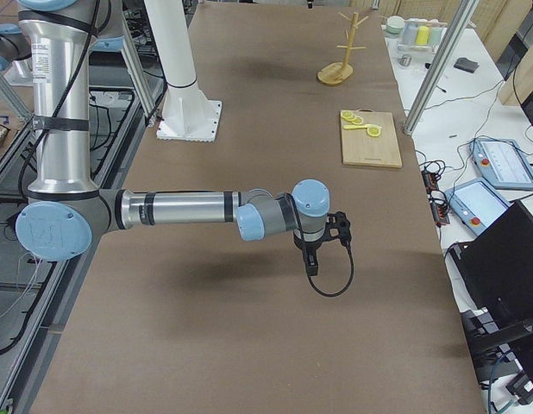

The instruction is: Hang cup on storage rack

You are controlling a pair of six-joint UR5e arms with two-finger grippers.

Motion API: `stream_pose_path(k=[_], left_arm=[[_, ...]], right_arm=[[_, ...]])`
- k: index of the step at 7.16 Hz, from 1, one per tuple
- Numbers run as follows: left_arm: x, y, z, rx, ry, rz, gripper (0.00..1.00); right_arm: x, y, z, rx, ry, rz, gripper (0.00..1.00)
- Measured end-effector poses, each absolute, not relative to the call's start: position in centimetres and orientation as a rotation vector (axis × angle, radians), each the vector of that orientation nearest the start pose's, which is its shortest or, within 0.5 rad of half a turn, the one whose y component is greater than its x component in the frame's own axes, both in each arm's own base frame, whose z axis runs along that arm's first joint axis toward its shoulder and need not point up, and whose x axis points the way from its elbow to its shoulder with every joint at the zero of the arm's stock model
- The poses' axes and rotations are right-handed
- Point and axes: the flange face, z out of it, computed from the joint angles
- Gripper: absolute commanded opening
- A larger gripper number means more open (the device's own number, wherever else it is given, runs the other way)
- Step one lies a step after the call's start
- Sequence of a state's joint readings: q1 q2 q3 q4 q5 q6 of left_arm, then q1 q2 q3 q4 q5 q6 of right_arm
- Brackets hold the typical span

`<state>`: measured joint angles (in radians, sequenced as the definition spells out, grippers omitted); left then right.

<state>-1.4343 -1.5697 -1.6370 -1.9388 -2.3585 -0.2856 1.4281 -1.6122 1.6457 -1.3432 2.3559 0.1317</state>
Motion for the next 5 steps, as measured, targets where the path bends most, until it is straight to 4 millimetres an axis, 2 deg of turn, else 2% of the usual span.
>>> stream_pose_path(k=[2,5], left_arm=[[0.5,-50.4,58.8,0.262,0.832,0.032,0.98],[-0.4,-49.4,62.5,0.247,0.741,0.019,0.98]], right_arm=[[-0.7,-48.8,63.0,0.111,-0.806,-0.100,1.00],[-0.7,-48.6,64.6,0.091,-0.804,-0.090,1.00]])
